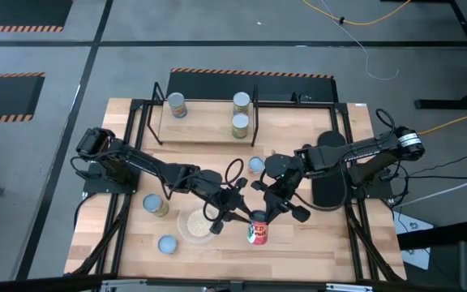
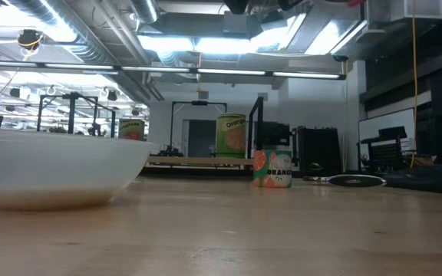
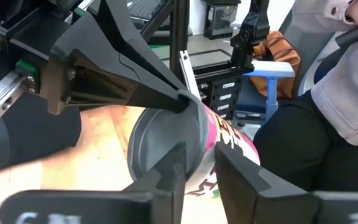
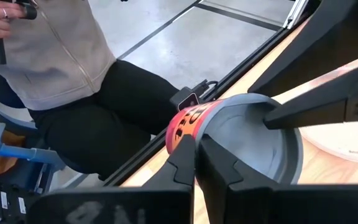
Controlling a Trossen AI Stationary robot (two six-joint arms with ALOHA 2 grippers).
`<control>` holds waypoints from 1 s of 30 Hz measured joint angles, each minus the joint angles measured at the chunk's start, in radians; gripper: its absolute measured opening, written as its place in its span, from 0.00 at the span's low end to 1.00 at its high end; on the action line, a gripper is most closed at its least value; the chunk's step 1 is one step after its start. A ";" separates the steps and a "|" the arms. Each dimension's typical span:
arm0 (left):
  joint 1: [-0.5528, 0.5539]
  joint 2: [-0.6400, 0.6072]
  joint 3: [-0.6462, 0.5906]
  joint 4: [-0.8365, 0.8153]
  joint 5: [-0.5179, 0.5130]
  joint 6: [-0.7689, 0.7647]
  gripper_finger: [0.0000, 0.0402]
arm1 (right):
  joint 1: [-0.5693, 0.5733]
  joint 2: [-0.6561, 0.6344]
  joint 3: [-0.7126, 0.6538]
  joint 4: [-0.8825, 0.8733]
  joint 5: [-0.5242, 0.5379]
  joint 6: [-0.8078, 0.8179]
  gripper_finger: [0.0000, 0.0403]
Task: Pick and place cans onto a shelf
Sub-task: Put the canned mixed fruits on the shelf
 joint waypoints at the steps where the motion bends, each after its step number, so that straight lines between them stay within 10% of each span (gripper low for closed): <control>1: 0.000 0.000 0.000 0.000 0.000 0.000 0.16 | 0.000 0.000 0.000 0.000 0.000 0.000 0.03; 11: 0.000 -0.002 0.000 0.000 0.003 0.000 0.01 | 0.000 0.000 0.000 0.000 0.000 0.000 0.03; 30: -0.001 0.001 0.000 -0.053 -0.087 -0.012 0.10 | 0.011 -0.003 -0.063 -0.061 0.137 -0.049 0.03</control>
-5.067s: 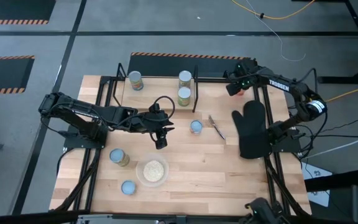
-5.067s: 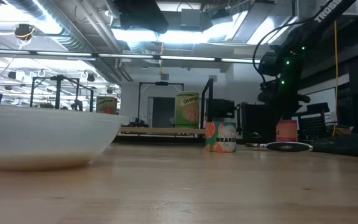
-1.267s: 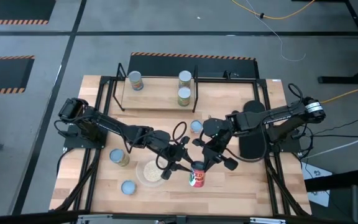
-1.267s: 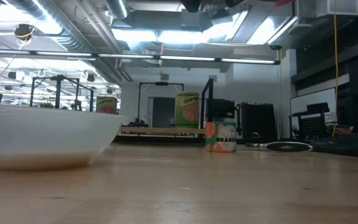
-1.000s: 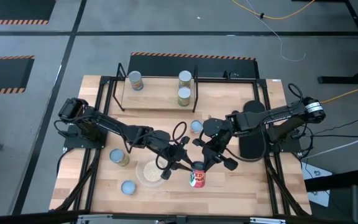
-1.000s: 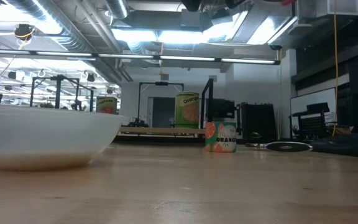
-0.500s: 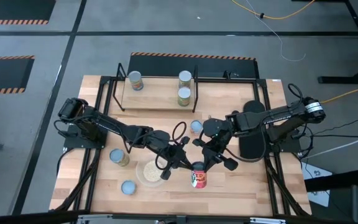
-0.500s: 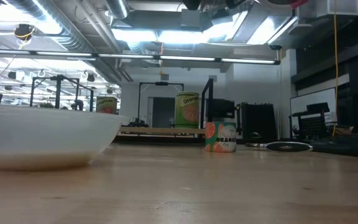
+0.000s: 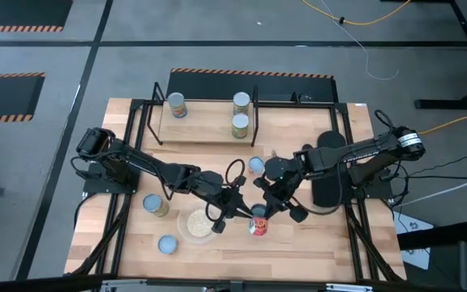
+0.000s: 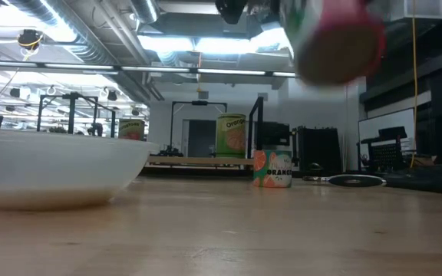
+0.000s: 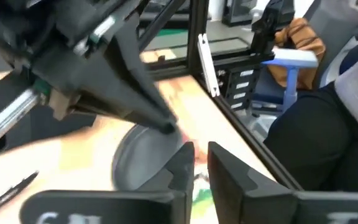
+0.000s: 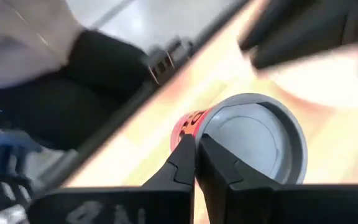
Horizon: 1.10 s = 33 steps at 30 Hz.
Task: Pick and place cans onto a shelf
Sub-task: Put the canned mixed fruits on the shelf
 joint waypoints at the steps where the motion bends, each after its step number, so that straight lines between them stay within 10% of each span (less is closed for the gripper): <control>1: -0.001 0.000 0.000 -0.015 -0.010 -0.013 0.12 | 0.006 0.000 -0.015 0.003 0.033 -0.009 0.03; 10: 0.001 0.000 0.000 -0.124 -0.024 -0.040 0.21 | 0.028 0.001 -0.154 0.037 0.330 -0.055 0.03; 33: 0.001 0.000 0.000 -0.134 -0.027 -0.036 0.21 | 0.029 0.002 -0.265 0.108 0.336 -0.068 0.15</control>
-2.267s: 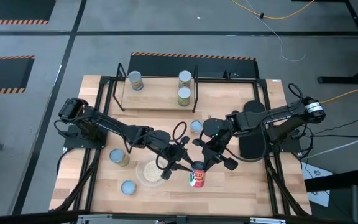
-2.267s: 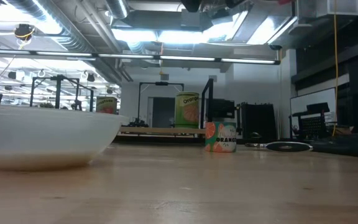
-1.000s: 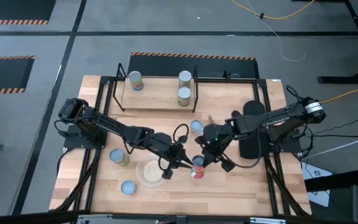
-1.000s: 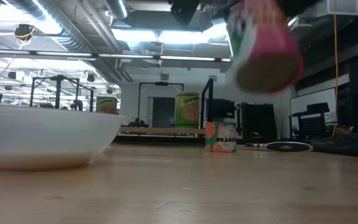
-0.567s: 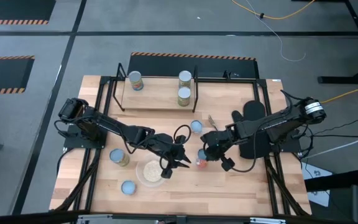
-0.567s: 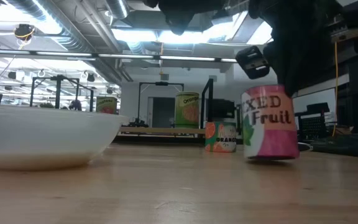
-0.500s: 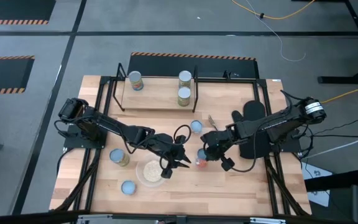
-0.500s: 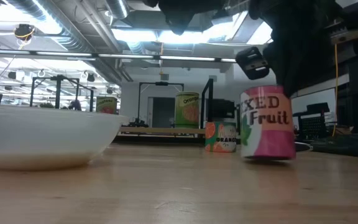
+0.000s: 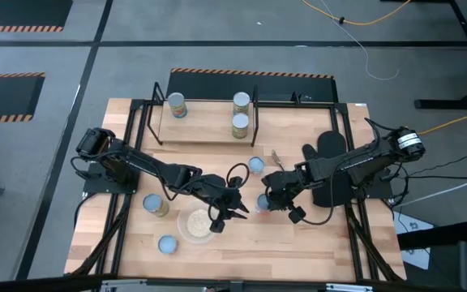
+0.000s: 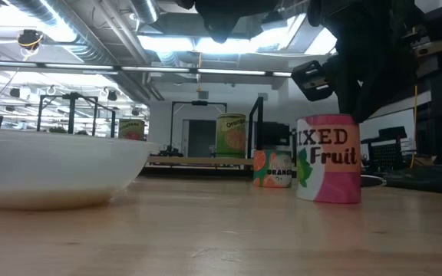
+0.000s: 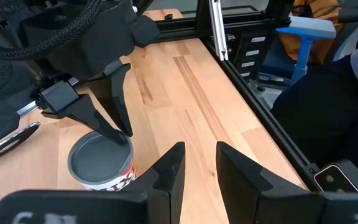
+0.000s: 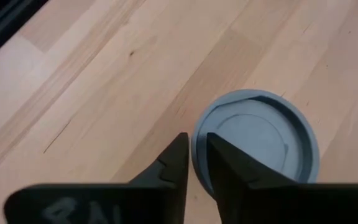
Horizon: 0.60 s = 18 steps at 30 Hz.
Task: Pick and place cans onto a shelf
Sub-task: Put the canned mixed fruits on the shelf
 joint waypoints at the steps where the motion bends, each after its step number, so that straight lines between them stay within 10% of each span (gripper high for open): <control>1: 0.000 0.000 0.000 0.000 0.000 0.000 0.21 | 0.000 0.000 0.000 0.001 0.000 0.000 0.16; 18: 0.000 -0.001 0.000 0.108 -0.134 0.000 0.20 | 0.000 -0.157 0.137 -0.208 -0.035 0.007 0.18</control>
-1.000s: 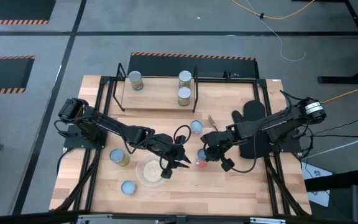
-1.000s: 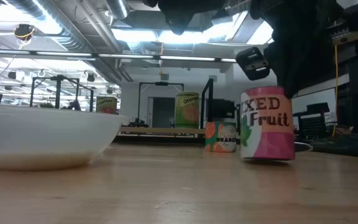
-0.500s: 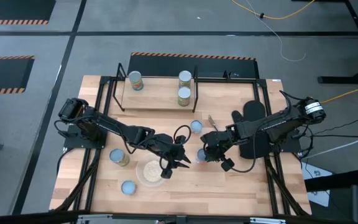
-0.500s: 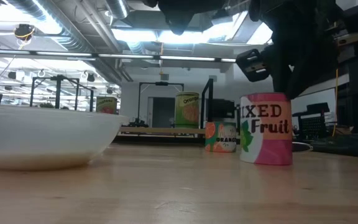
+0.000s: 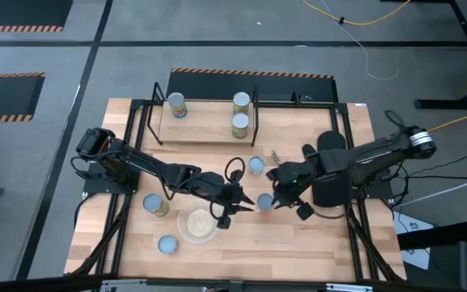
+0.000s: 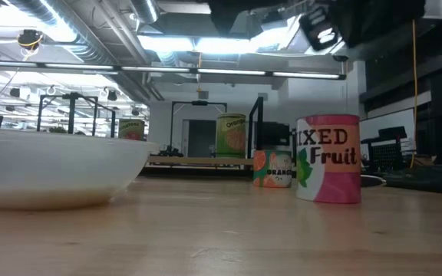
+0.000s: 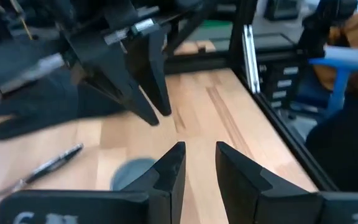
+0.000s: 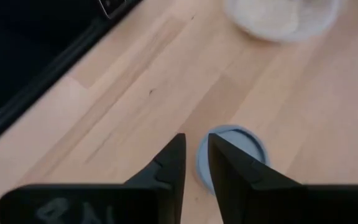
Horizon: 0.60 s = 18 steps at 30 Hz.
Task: Pick and place cans onto a shelf
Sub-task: Put the canned mixed fruits on the shelf
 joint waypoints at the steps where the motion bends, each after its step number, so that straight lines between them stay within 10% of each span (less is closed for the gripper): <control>1: 0.000 0.000 0.000 0.021 -0.004 0.001 0.20 | 0.000 -0.029 0.000 -0.017 0.001 0.005 0.18; 18: 0.000 0.164 0.228 0.023 -0.039 0.054 0.20 | -0.001 -0.296 -0.273 -0.009 0.217 0.211 0.18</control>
